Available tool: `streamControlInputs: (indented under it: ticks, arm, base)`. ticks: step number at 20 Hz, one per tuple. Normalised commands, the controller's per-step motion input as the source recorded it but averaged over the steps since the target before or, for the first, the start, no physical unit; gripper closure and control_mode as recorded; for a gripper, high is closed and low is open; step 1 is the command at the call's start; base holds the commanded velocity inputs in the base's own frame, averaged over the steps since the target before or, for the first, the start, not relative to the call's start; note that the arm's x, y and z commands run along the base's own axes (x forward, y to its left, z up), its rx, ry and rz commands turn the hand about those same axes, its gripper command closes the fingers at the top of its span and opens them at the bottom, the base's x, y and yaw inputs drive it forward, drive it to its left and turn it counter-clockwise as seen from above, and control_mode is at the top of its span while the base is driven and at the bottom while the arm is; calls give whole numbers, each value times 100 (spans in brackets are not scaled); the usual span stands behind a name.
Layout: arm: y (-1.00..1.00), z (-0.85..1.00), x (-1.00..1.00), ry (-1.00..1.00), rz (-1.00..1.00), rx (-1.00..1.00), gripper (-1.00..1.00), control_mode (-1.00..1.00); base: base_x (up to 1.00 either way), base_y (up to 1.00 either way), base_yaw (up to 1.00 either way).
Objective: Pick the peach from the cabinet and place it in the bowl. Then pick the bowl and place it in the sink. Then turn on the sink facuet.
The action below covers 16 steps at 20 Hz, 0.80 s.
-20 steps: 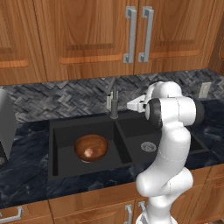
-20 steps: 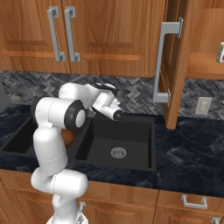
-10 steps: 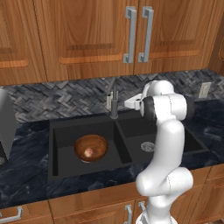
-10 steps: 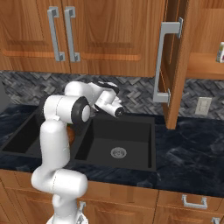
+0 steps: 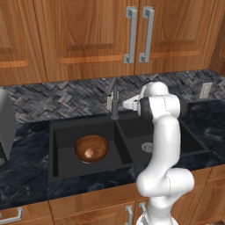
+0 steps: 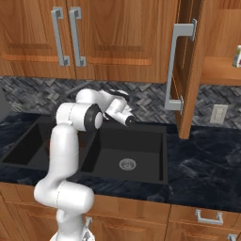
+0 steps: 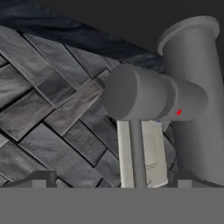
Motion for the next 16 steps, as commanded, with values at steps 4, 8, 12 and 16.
streamControlInputs:
  ticks: [4,8,12,16]
  arm:
    - [0,-21,37,0,-1,0,-100,-100]
    - [0,-19,36,0,0,0,-100,-100]
    - [0,-17,35,0,0,0,-100,-100]
    - [0,-19,12,0,0,0,-100,-100]
  base:
    - [0,0,0]
    - [0,0,0]
    - [0,0,0]
    - [0,0,0]
